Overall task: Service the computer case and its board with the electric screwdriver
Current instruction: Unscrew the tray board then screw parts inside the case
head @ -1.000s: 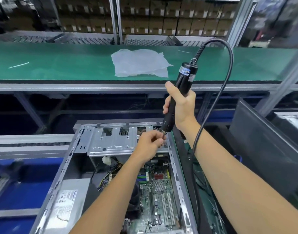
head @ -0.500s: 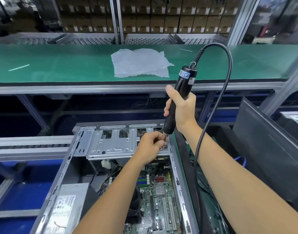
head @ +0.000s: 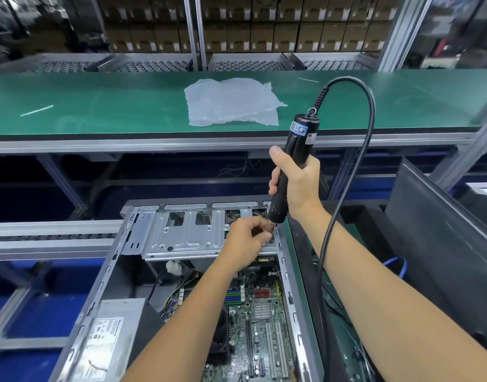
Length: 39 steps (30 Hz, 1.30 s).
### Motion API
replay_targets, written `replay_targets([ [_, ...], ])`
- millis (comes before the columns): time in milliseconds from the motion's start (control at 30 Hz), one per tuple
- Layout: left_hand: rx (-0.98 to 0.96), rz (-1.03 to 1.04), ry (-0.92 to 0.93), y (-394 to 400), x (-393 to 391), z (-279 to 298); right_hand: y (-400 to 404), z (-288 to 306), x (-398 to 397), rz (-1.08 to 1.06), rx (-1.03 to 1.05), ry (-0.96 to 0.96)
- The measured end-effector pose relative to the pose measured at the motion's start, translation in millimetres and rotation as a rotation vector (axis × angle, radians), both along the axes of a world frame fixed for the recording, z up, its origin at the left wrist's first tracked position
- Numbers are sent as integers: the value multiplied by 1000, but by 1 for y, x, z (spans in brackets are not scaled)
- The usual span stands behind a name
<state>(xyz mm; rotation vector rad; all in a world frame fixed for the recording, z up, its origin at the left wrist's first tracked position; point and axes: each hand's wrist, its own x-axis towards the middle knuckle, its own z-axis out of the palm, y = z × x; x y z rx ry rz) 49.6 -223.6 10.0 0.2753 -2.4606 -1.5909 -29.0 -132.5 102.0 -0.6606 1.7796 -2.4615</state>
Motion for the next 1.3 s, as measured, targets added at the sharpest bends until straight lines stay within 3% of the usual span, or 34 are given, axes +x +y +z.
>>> replay_targets([
  [900, 115, -63, 23, 0, -1, -7, 1, -2, -4, -55, -118, -94],
  [1300, 140, -106, 27, -3, 1, -6, -2, 1, 2, -15, -50, -15],
])
